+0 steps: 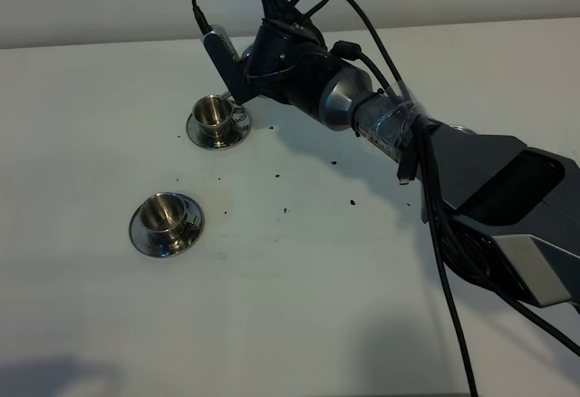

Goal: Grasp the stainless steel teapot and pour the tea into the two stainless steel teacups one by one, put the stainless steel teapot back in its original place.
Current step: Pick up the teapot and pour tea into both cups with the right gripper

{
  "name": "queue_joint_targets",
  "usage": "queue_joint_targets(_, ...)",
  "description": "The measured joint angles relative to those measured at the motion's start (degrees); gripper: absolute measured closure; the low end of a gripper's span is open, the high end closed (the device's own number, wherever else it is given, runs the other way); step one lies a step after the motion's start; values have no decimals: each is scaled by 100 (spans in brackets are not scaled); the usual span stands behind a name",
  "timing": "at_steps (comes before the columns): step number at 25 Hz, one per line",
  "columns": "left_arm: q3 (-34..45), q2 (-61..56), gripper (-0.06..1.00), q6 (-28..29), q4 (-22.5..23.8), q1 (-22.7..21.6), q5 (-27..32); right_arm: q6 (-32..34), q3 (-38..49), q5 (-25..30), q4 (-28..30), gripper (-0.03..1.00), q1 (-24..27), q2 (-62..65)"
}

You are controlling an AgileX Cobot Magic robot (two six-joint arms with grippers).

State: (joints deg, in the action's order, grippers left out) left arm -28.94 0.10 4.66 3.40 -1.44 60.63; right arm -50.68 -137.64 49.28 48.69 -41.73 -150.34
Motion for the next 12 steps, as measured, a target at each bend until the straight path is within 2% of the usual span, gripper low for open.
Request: queue_joint_targets(12,0,0,47,5,0,0,0,-124,0,-341,472,79,-21,0)
